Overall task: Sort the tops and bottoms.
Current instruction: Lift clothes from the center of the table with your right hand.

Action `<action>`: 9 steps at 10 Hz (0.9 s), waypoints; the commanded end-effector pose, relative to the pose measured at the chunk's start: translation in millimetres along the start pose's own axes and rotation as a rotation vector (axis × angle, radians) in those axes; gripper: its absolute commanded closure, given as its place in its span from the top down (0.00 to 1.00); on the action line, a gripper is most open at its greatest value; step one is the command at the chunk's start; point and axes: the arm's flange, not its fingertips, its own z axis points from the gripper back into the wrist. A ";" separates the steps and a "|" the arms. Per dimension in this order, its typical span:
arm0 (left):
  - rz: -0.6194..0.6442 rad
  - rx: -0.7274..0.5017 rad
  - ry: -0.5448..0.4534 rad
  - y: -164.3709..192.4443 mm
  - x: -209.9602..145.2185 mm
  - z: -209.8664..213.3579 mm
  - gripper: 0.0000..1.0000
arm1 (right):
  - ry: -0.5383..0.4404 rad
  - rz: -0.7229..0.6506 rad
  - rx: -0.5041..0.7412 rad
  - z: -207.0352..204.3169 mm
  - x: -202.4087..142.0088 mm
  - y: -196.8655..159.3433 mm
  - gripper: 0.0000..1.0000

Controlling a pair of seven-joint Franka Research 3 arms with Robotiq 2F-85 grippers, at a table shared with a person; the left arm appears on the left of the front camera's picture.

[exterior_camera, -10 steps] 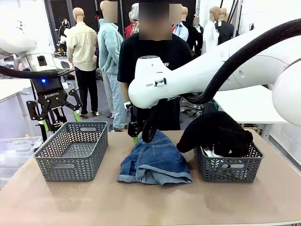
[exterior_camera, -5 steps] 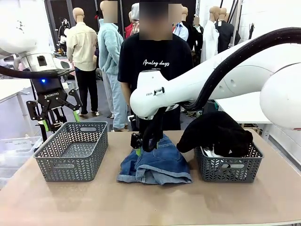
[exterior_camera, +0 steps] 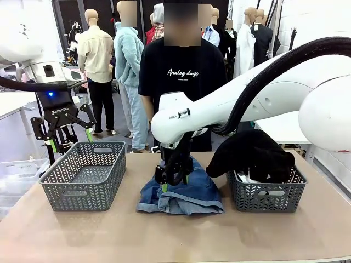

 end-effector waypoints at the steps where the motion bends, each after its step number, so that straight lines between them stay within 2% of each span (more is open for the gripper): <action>1: -0.002 -0.003 0.007 2.2 -1.5 2.5 0.96 | 0.034 -0.022 0.022 -6.9 -3.1 2.5 1.00; 2: -0.002 -0.003 0.007 2.2 -1.5 2.5 0.96 | 0.054 -0.015 0.037 -11.0 -3.9 3.6 1.00; 3: -0.002 -0.003 0.007 2.2 -1.5 2.5 0.96 | 0.072 -0.012 0.052 -13.4 -5.0 2.5 0.95; 4: -0.002 -0.003 0.007 2.2 -1.5 2.5 0.96 | 0.098 0.005 0.057 -15.3 -5.6 0.9 0.81; 8: -0.002 -0.003 0.007 2.2 -1.5 2.5 0.96 | 0.134 -0.008 0.076 -12.3 -5.6 -0.6 0.02; 9: -0.002 -0.003 0.007 2.2 -1.5 2.5 0.96 | 0.135 -0.010 0.075 -12.1 -6.4 -1.3 0.00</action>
